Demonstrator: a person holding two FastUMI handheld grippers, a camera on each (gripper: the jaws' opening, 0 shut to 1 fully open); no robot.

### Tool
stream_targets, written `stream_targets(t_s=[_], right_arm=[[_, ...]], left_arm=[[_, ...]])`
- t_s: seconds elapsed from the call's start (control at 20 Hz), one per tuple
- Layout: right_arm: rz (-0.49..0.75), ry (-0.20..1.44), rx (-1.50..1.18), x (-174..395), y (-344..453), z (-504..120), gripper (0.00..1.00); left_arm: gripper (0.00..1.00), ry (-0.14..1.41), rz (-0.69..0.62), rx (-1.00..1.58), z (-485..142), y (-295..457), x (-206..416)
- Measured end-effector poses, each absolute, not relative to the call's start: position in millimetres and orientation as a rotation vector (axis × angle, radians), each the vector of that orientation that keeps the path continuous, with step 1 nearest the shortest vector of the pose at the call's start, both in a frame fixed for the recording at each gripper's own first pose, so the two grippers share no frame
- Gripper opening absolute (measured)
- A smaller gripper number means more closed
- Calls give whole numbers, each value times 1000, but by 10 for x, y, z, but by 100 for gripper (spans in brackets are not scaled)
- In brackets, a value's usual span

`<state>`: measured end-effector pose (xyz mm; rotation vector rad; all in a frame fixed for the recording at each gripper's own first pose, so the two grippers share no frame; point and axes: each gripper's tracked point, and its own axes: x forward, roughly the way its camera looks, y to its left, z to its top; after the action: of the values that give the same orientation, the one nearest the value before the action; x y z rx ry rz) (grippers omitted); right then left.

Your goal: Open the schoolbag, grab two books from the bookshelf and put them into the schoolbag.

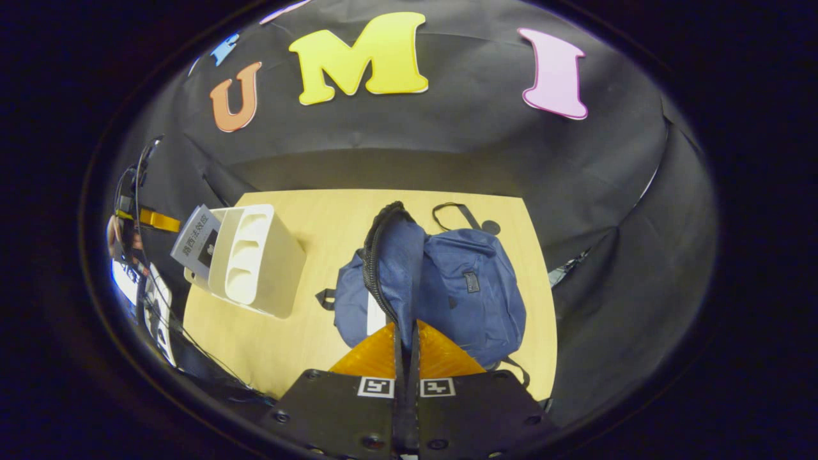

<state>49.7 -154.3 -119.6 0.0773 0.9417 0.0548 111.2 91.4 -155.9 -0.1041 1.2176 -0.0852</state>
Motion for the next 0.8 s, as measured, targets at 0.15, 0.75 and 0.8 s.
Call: stream_targets(t_s=[0.15, 0.75, 0.8], right_arm=[[56, 947, 83, 486, -1557, -1215, 0], [56, 961, 109, 467, -1579, -1261, 0], [57, 962, 107, 465, -1581, -1258, 0]], left_arm=[[99, 1309, -94, -108, -1745, 918, 1115], [98, 1511, -18, -105, -2200, 1144, 1117], [93, 1514, -15, -103, -2194, 1152, 1130]])
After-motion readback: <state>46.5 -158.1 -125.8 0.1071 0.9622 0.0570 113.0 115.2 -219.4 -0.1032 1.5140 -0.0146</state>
